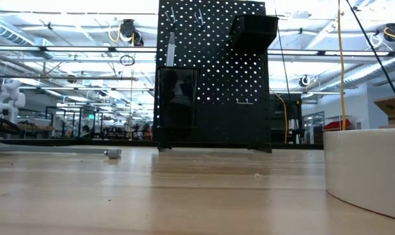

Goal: Hang tools onto peg board
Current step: Hang the clamp on the pegboard

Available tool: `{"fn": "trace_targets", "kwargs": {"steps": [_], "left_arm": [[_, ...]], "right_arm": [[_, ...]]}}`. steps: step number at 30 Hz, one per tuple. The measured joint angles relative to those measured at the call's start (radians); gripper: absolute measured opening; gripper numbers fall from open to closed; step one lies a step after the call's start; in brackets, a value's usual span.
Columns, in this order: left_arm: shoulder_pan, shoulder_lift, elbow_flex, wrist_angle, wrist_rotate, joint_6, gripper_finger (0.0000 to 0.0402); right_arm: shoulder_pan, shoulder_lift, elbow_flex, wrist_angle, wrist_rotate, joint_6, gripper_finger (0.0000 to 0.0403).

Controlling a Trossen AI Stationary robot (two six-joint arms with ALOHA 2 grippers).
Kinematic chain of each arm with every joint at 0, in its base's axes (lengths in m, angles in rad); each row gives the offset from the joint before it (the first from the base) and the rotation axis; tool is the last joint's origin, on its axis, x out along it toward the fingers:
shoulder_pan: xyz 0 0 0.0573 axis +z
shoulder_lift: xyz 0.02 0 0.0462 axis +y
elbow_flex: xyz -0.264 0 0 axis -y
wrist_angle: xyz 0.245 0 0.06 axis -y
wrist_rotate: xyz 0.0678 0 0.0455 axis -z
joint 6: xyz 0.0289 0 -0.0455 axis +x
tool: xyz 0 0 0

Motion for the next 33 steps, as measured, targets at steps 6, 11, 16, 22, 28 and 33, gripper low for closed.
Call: {"fn": "trace_targets", "kwargs": {"steps": [6,11,16,22,28,33], "left_arm": [[0.0,0.0,0.0,-0.002,-0.023,-0.002,0.0055],[0.0,-0.001,0.006,0.003,-0.047,-0.025,0.0054],[0.0,-0.006,0.07,-0.114,-0.128,-0.07,0.0054],[0.0,-0.01,0.104,-0.162,-0.17,-0.083,0.0054],[0.002,-0.023,0.153,-0.256,-0.208,-0.142,0.0054],[0.009,-0.111,0.155,-0.343,-0.181,-0.187,0.0054]], "right_arm": [[0.0,0.0,0.0,-0.006,-0.003,0.007,0.0087],[0.0,-0.003,0.004,-0.054,0.006,0.026,0.0095],[0.001,-0.027,0.003,-0.159,0.082,0.041,0.0217],[-0.004,-0.096,0.003,-0.267,0.249,0.069,0.03],[0.022,-0.187,0.002,-0.459,0.519,0.131,0.0303],[0.072,-0.219,0.002,-0.572,0.592,0.227,0.0301]]}}
